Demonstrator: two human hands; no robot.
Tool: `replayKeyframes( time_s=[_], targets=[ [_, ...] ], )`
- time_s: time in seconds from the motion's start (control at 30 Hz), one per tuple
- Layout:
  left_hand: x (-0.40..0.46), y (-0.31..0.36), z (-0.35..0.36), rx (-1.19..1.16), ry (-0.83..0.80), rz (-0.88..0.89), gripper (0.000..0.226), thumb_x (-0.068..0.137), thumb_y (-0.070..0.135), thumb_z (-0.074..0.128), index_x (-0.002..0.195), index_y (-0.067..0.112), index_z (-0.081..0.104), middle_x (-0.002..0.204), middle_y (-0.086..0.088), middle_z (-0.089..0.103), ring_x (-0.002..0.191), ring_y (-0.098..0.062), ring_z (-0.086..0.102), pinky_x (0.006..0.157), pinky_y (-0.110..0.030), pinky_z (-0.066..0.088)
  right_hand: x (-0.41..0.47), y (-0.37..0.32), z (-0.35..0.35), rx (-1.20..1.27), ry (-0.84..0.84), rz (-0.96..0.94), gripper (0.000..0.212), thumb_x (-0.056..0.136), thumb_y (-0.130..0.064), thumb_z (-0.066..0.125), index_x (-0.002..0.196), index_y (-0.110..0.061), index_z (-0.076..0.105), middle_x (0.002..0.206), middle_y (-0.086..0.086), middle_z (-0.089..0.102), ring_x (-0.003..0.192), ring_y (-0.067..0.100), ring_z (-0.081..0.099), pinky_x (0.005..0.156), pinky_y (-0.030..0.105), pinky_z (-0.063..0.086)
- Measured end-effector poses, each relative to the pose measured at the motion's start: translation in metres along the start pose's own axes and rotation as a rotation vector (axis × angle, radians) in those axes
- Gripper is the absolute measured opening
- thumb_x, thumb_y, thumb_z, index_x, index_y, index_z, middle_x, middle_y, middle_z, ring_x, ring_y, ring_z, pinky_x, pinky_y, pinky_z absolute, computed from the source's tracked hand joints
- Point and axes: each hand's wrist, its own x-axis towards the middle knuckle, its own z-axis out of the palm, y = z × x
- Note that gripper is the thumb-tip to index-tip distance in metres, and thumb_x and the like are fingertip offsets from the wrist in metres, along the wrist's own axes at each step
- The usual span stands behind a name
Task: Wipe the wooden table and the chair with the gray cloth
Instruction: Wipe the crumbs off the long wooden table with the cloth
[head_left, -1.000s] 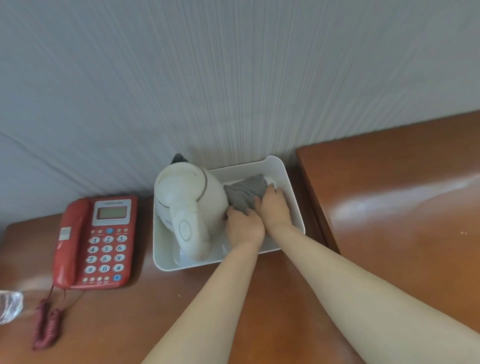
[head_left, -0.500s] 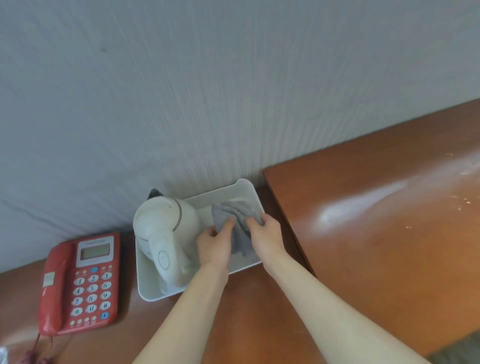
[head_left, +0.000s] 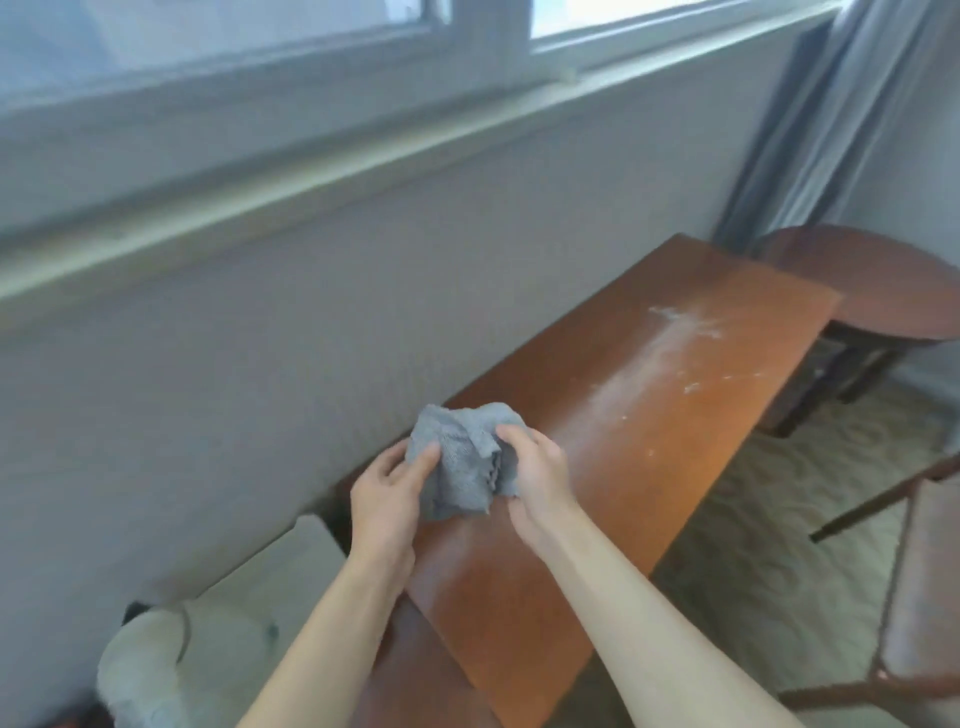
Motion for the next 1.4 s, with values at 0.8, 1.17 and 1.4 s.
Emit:
replayKeyframes(
  time_s=[0.8, 1.17, 1.4],
  targets=[
    [-0.017, 0.087, 0.353, 0.045, -0.325, 0.179, 0.023, 0.090, 0.025, 0.073, 0.113, 0.019, 0.070, 0.101, -0.005, 0.078, 0.092, -0.023, 0.075, 0.069, -0.032, 0.059, 0.054, -0.312, -0.169, 0.216, -0.168, 0.014, 0.028, 0.094, -0.003, 0.066, 0.119, 0.009, 0.067, 0.115, 0.029, 0.072, 0.094, 0.036, 0.074, 0.072, 0.041, 0.063],
    [0.128, 0.054, 0.445, 0.166, -0.354, 0.186, 0.015, 0.090, 0.024, 0.072, 0.106, 0.023, 0.074, 0.097, 0.000, 0.078, 0.091, -0.016, 0.074, 0.064, -0.024, 0.057, 0.215, -0.347, -0.181, 0.120, 0.043, -0.018, 0.032, 0.094, 0.000, 0.064, 0.124, 0.013, 0.061, 0.121, 0.034, 0.067, 0.110, 0.045, 0.067, 0.097, 0.056, 0.055],
    [0.187, 0.012, 0.500, 0.361, -0.417, 0.284, 0.011, 0.093, 0.020, 0.070, 0.103, 0.023, 0.073, 0.095, 0.009, 0.076, 0.090, -0.009, 0.071, 0.068, -0.017, 0.055, 0.301, -0.338, -0.219, 0.105, 0.204, -0.036, 0.021, 0.092, 0.001, 0.069, 0.112, 0.006, 0.066, 0.109, 0.028, 0.074, 0.101, 0.042, 0.072, 0.087, 0.052, 0.060]
  ],
)
